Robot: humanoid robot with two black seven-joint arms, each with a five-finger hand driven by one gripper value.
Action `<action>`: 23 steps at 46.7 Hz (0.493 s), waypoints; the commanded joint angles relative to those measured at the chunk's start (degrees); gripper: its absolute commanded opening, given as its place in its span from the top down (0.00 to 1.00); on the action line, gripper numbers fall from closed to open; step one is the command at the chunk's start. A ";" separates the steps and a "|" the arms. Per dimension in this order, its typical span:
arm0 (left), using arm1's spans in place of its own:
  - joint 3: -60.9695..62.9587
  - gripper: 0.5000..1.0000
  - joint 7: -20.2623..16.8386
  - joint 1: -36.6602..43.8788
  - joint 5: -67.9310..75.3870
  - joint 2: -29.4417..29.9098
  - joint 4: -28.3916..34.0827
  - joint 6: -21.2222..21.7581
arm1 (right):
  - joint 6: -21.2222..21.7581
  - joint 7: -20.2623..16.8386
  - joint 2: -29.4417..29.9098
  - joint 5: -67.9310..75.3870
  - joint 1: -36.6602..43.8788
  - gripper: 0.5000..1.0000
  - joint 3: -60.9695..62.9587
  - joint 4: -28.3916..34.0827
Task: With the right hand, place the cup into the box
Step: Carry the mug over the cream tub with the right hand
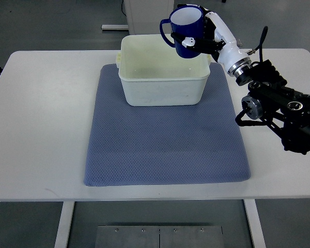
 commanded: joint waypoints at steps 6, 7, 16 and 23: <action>0.00 0.00 -0.01 -0.01 0.00 0.00 -0.01 0.00 | -0.08 -0.20 4.96 -0.01 0.17 1.00 -1.25 -5.35; 0.00 0.00 -0.01 -0.01 0.00 0.00 -0.01 0.00 | -0.08 -0.20 5.57 -0.01 0.17 1.00 -1.25 -6.14; 0.00 0.00 -0.01 -0.01 0.00 0.00 -0.01 0.00 | -0.70 -0.11 9.53 0.07 0.09 1.00 -1.16 -12.03; 0.00 0.00 -0.01 -0.01 0.00 0.00 -0.01 0.00 | -0.96 -0.03 9.53 0.34 -0.35 1.00 -1.16 -14.50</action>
